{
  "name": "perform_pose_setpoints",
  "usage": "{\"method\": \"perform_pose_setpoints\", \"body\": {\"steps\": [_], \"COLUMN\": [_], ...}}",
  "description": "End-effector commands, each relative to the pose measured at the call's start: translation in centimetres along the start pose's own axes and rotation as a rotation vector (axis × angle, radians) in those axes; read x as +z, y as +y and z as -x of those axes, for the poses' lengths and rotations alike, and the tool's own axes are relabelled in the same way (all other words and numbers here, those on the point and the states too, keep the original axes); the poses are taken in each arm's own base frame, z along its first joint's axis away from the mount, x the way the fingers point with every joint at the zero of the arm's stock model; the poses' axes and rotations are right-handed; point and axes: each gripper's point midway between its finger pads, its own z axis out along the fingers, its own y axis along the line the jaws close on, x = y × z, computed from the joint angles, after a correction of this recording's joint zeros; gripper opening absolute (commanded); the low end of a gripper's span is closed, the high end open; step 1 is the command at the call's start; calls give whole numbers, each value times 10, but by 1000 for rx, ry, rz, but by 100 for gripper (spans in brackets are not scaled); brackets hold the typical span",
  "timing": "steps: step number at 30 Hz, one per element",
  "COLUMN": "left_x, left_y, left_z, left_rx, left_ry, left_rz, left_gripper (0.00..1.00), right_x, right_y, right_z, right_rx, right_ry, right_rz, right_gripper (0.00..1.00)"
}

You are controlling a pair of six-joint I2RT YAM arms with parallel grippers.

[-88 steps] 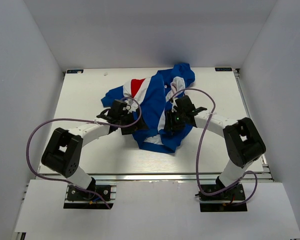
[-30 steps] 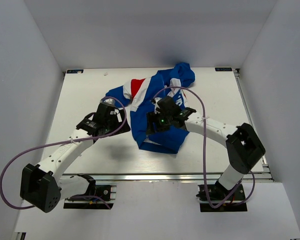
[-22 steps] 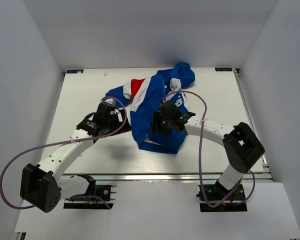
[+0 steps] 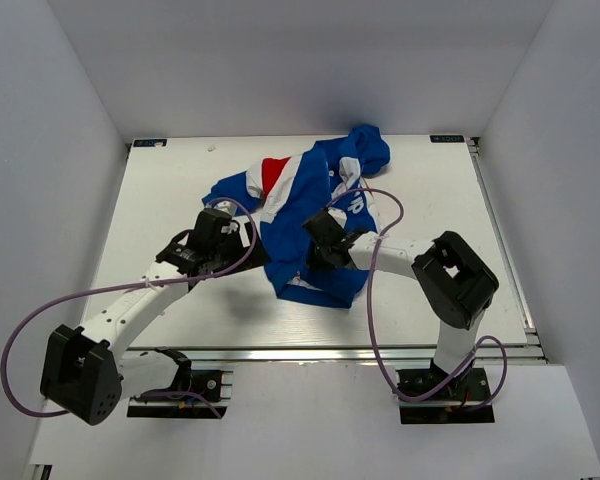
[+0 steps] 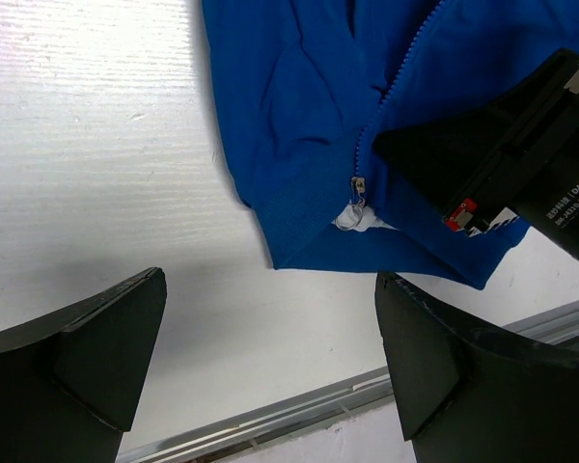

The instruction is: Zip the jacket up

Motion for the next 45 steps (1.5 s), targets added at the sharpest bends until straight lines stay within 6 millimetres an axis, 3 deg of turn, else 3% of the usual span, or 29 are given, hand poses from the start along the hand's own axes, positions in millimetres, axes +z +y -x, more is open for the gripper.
{"method": "perform_pose_setpoints", "body": {"steps": [1,5,8,12,16,19,20,24,28,31,38,45], "left_x": [-1,7,17,29,36,41,43,54,64,69,87,102], "left_y": [-7,-8,-9,-13,-22,-34,-39,-50,-55,-60,-73,-74], "left_z": [6,7,5,-2,0,-4,-5,-17,-23,-25,-42,-52], "left_rx": [7,18,11,14,34,65,70,80,87,97,115,117], "left_ry": [-28,-17,11,63,60,73,82,138,167,184,231,268], "left_rz": [-36,-39,-34,-53,-64,-82,-96,-129,-137,-140,-143,-113], "left_gripper": [98,98,98,98,98,98,98,98,98,98,98,98], "right_x": [-11,-41,-61,-80,-93,-93,-90,-85,-84,-85,-89,-83], "right_y": [8,7,-4,-23,-46,-68,-74,-75,-74,-79,-94,-103], "right_z": [19,33,30,17,-10,-29,-38,-54,-78,-84,-83,-81], "right_rx": [3,-97,-191,-330,-462,-482,-482,-447,-391,-355,-328,-307], "right_ry": [-64,-99,-72,-2,127,191,207,214,245,241,195,152], "right_rz": [-9,3,-21,-41,-42,-77,-73,-12,80,80,39,8], "right_gripper": [0,0,0,0,0,1,6,15,48,54,56,46]}}
